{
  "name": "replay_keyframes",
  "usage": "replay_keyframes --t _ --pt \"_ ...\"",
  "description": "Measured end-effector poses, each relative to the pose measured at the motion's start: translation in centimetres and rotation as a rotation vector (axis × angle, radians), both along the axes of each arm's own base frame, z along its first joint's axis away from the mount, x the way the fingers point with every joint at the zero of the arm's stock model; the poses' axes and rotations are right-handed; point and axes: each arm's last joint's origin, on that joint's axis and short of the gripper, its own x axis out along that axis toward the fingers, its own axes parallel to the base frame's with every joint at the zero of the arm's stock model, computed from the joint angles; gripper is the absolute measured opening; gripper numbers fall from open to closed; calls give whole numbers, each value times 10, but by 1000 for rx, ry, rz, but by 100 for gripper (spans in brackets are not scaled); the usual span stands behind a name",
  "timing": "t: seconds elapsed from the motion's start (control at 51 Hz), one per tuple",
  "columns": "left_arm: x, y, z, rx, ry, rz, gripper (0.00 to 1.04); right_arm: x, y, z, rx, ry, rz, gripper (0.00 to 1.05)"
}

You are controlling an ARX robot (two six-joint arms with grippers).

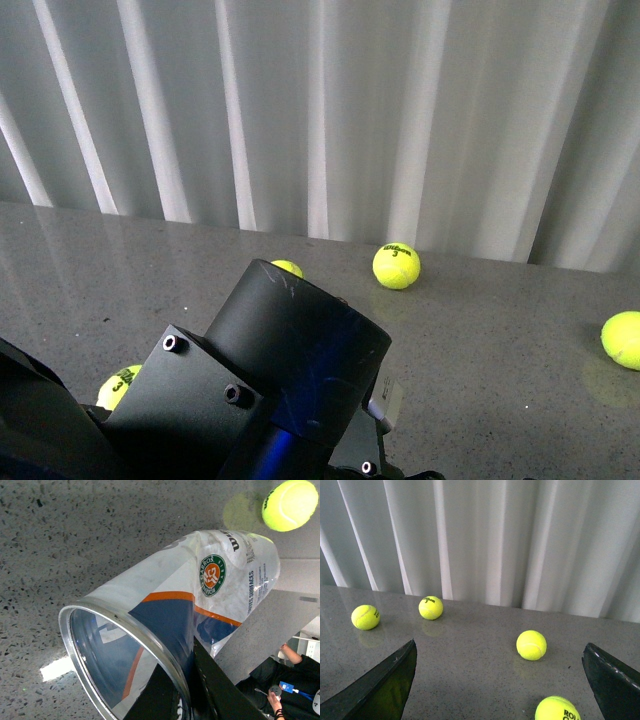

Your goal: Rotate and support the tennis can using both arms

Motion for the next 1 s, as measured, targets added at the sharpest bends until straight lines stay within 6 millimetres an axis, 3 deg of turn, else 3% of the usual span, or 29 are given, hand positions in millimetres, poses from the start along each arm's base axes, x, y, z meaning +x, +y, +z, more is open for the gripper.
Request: replay_keyframes --t 0.177,0.294,0.589,0.805,1.001 --pt "0 1 5 16 -12 -1 4 0 0 0 0 0 0 98" --pt "2 5 21 56 -51 -28 4 0 0 0 0 0 0 98" --pt "23 8 116 219 -276 -162 4 0 0 0 0 0 0 98" --pt "26 -15 199 413 -480 -468 4 0 0 0 0 0 0 98" --pt "36 -31 214 665 -605 -716 4 0 0 0 0 0 0 98"
